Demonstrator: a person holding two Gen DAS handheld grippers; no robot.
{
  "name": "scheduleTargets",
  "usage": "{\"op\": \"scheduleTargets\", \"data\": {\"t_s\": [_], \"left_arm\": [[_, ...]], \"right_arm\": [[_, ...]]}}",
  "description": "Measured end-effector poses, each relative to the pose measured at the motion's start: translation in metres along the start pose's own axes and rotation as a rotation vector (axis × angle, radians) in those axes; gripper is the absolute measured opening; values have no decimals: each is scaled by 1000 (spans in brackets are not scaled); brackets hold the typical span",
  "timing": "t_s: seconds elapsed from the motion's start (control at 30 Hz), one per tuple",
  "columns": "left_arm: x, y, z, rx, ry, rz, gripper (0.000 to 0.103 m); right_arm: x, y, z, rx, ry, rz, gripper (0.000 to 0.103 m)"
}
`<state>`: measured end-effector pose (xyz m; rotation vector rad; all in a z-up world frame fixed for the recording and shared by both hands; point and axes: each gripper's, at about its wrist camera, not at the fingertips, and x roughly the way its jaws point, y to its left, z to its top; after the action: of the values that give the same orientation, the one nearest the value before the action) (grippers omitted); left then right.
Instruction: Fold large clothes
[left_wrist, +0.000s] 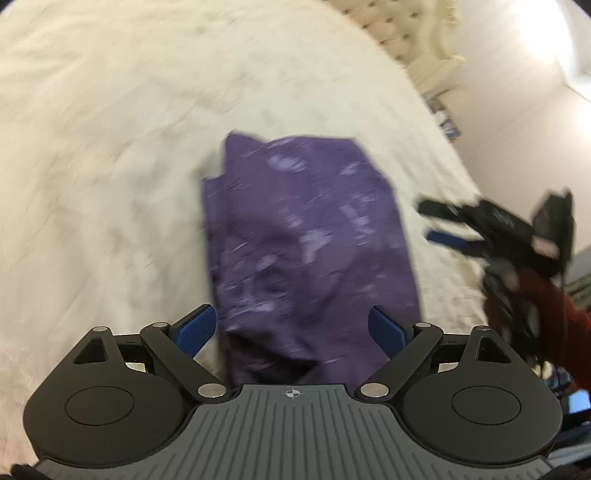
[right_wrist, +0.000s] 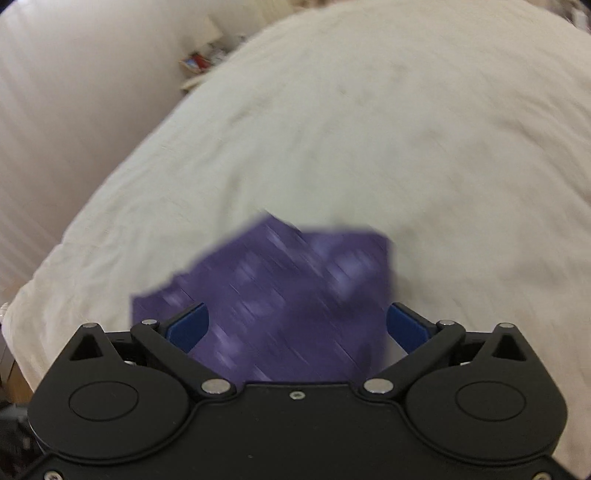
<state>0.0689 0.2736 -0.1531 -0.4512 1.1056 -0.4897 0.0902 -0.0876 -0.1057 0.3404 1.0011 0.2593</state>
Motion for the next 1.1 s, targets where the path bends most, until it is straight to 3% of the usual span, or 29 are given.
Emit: {"op": "scheduleTargets", "data": {"t_s": [0.13, 0.37, 0.5, 0.67, 0.77, 0.9, 0.97, 1.1], "left_arm": [[16, 13, -1, -48, 70, -25, 90], [53, 15, 0, -59, 160, -91, 91], [68, 25, 1, -114, 190, -119, 102], [78, 35, 6, -157, 217, -169, 102], [82, 36, 9, -171, 245, -216, 101], [85, 31, 9, -164, 251, -229, 100], [84, 22, 8, -176, 235, -237, 99], [92, -7, 10, -182, 188, -246, 99]], "right_arm": [[1, -29, -21, 116, 38, -16, 102], [28, -52, -44, 281, 95, 117, 102], [50, -56, -50, 339, 121, 187, 103], [65, -59, -51, 412, 128, 272, 103], [75, -59, -43, 445, 177, 331, 102], [70, -54, -31, 354, 206, 308, 70], [61, -59, -26, 337, 205, 337, 64], [45, -75, -5, 286, 190, 365, 63]]}}
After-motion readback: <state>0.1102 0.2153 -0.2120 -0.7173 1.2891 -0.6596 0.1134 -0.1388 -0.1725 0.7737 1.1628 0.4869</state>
